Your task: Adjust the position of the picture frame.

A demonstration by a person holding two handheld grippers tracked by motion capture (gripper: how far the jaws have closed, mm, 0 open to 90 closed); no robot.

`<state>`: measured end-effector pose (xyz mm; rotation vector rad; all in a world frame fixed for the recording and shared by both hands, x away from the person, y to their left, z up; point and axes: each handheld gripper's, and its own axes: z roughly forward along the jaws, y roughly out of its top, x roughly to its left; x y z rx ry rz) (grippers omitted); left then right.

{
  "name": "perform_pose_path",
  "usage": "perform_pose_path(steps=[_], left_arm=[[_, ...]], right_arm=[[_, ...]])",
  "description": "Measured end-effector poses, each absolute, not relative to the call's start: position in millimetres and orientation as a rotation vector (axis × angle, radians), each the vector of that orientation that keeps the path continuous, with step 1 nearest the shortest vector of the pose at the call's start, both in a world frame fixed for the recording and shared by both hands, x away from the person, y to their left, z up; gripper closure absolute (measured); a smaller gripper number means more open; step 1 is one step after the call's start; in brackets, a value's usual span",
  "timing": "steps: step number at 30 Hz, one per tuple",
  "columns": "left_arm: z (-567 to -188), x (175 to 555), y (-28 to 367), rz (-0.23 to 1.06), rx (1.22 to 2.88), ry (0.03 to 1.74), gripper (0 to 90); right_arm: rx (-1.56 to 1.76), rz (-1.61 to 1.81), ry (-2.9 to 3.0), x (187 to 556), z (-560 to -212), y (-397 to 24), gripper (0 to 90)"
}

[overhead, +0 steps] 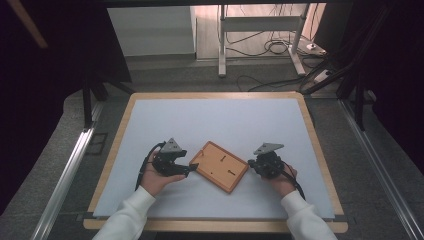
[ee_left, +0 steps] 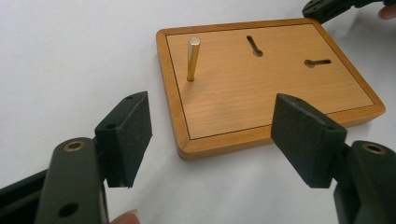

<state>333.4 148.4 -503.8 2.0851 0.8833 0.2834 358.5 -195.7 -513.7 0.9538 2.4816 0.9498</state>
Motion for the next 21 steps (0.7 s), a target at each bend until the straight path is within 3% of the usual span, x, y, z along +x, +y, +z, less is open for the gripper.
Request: perform_pose_path(steps=[21], left_arm=[[-506.6,334.4,148.2,0.281,2.093,0.882,28.8]], right_arm=[[0.921,0.953,2.523,358.9,-513.5,-191.1,90.0]])
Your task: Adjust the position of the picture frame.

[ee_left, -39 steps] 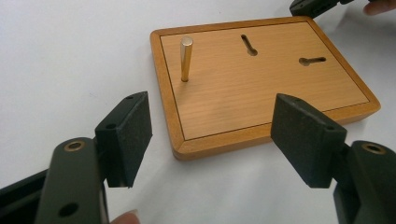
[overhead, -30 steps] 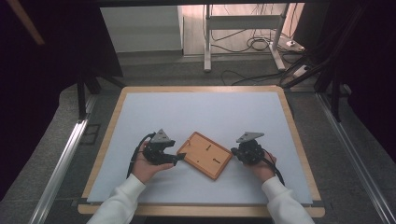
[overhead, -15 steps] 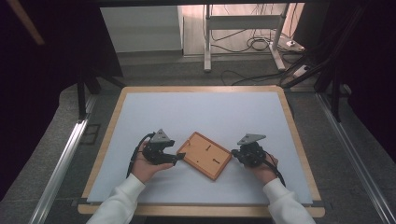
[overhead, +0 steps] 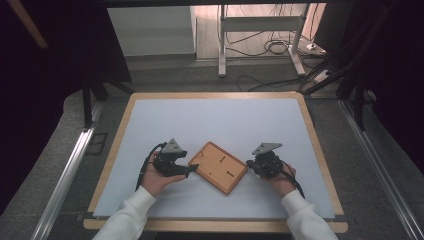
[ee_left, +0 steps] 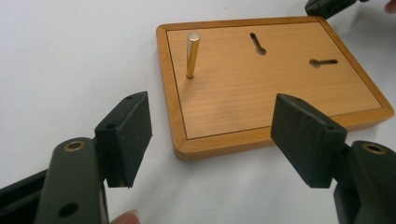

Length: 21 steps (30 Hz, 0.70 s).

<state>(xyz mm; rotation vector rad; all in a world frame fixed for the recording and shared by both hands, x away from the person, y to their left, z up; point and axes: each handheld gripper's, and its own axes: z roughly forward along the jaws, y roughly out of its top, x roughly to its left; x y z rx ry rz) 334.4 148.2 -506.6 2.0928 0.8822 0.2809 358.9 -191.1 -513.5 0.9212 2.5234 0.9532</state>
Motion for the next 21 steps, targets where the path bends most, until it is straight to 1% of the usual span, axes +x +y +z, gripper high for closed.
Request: perform_pose_path(steps=[14,21], left_arm=[[-506,336,153,0.287,2.081,0.895,28.8],[-506,337,155,0.288,2.078,0.897,28.7]], right_arm=[[0.869,0.961,2.566,320,-514,-173,90.0],[0.804,0.966,2.59,297,-515,-154,90.0]])
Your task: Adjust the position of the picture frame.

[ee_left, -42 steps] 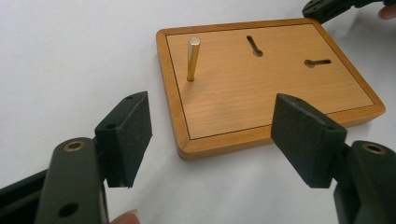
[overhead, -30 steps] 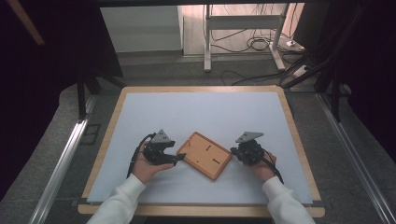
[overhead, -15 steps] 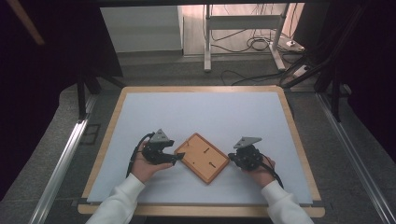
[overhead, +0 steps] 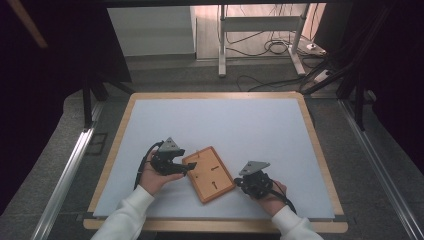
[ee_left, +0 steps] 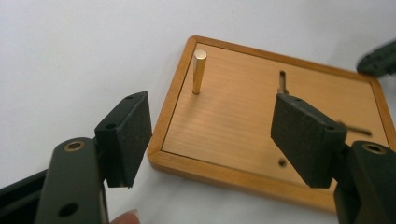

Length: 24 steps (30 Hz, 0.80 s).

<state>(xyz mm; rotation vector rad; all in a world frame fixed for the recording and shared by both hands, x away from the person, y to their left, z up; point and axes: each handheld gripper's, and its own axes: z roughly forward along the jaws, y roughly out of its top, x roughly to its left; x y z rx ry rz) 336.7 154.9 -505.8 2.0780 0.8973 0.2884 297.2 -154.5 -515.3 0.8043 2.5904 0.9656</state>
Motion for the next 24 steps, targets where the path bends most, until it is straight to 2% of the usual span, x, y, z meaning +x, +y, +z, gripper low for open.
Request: perform_pose_path(steps=[24], left_arm=[[-505,338,160,0.297,2.072,0.902,28.3]], right_arm=[[0.693,1.043,2.674,267,-520,-116,90.0]])
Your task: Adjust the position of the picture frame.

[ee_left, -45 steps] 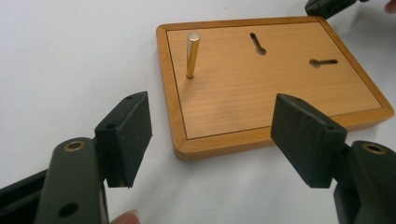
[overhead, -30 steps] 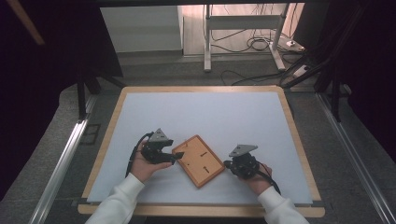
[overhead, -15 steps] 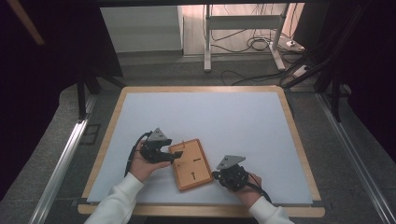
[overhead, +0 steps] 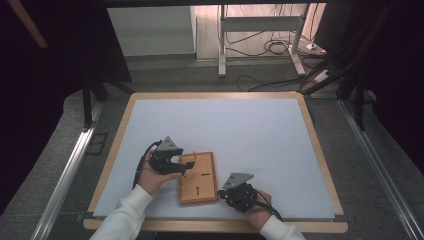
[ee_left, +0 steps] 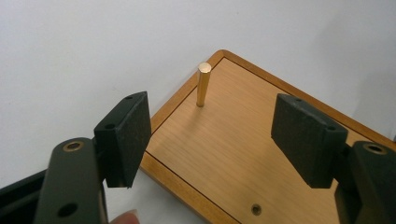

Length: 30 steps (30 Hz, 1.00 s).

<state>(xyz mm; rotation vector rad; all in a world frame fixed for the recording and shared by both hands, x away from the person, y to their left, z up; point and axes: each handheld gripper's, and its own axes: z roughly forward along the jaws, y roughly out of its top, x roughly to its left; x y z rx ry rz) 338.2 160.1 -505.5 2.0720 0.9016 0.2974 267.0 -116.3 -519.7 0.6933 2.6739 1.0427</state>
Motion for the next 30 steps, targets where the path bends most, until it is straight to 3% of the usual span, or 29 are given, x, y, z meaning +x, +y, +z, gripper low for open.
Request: perform_pose_path(steps=[14,30], left_arm=[[-503,339,168,0.291,2.044,0.897,28.2],[-498,331,186,0.308,2.033,0.87,28.3]], right_arm=[[0.627,1.115,2.686,267,-518,-111,90.0],[0.795,1.118,2.517,292,-512,-173,88.3]])
